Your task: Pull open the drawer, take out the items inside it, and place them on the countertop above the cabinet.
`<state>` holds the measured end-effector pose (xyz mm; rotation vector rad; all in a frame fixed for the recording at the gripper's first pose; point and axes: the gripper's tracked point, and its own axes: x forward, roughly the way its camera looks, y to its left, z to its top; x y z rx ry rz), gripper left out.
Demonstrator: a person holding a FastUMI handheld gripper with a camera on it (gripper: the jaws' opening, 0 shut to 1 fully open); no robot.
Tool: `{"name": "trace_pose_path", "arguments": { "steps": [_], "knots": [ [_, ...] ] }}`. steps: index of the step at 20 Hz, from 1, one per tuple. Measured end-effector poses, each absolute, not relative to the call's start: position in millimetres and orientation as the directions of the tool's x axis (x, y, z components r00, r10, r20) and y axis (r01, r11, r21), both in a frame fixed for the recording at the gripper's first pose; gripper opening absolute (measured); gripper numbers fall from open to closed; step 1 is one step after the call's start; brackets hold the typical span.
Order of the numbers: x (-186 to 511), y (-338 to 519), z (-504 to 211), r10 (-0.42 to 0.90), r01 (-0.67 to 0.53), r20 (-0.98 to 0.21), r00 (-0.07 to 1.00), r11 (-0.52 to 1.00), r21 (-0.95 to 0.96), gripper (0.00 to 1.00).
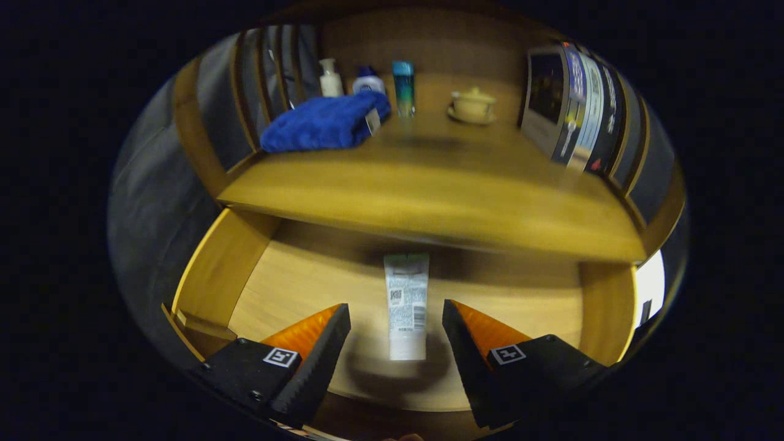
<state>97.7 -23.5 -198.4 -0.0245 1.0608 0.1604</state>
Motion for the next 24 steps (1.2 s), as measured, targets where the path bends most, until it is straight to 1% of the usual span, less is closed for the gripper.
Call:
{"name": "trace_pose_path", "arguments": {
  "steps": [3, 6, 7, 9, 10, 11, 12, 13, 14, 17, 20, 24],
  "knots": [
    [91, -21, -207, 0.144, -0.113, -0.905, 0.399, 0.988, 0.107, 0.98],
    [93, -22, -212, 0.144, -0.093, -0.920, 0.364, 0.989, 0.118, 0.98],
    [93, -20, -215, 0.151, -0.091, -0.924, 0.351, 0.988, 0.127, 0.96],
    [85, -24, -227, 0.124, -0.074, -0.946, 0.300, 0.991, 0.107, 0.92],
    [80, -26, -233, 0.109, -0.077, -0.957, 0.268, 0.993, 0.091, 0.88],
    [79, -32, -224, 0.081, -0.083, -0.957, 0.277, 0.995, 0.061, 0.82],
    [85, -35, -227, 0.061, -0.094, -0.949, 0.308, 0.995, 0.033, 0.76],
    [82, -35, -227, 0.061, -0.117, -0.956, 0.285, 0.993, 0.029, 0.70],
    [87, -36, -221, 0.067, -0.129, -0.947, 0.314, 0.991, 0.027, 0.64],
    [94, -39, -203, 0.072, -0.142, -0.933, 0.354, 0.990, 0.023, 0.46],
    [101, -33, -161, 0.138, -0.157, -0.897, 0.419, 0.985, 0.079, 0.46],
    [80, -20, -96, 0.235, -0.220, -0.868, 0.438, 0.964, 0.150, 0.45]
  ]
}}
